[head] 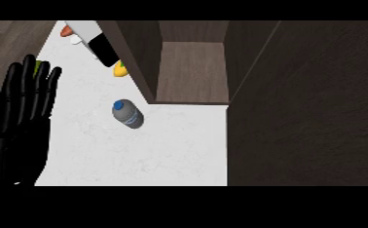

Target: Pick up the bottled water, place it into the cabinet and close the cabinet

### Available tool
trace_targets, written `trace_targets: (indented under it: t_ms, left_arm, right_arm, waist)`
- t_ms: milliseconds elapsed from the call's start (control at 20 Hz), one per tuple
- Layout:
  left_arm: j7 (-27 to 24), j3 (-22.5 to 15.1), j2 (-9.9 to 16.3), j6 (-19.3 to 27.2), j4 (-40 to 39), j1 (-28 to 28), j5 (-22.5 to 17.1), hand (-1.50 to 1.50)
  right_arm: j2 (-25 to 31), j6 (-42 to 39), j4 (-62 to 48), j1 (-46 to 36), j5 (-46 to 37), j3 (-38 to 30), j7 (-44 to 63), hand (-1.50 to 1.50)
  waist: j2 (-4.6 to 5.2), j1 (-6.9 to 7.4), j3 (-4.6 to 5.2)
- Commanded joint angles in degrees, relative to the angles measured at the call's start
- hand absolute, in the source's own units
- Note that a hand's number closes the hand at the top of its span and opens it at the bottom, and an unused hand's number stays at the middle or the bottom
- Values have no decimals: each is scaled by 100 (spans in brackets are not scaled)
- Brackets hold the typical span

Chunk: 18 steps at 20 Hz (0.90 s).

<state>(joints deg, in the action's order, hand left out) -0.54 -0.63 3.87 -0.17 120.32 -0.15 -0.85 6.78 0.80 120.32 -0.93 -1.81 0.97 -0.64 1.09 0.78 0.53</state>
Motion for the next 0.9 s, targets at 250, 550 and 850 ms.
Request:
trace_targets:
  t_ms: [250, 550, 850]
  left_arm:
    - [-235, -1040, 453, -1744, -178, -515, -988, -150]
    - [1786, -899, 248, -1348, -305, 558, -2347, -150]
    - [1809, -511, 496, -1678, -318, 802, -2851, -150]
  right_arm:
    - [22, -165, 383, 536, -151, 252, -270, -150]
    - [-602, -223, 772, 1591, 1542, 723, 1110, -150]
    - [-488, -388, 1397, 2482, 1585, 941, 990, -150]
  waist:
    - [-121, -297, -50]
    - [-141, -152, -56]
    - [-120, -107, -53]
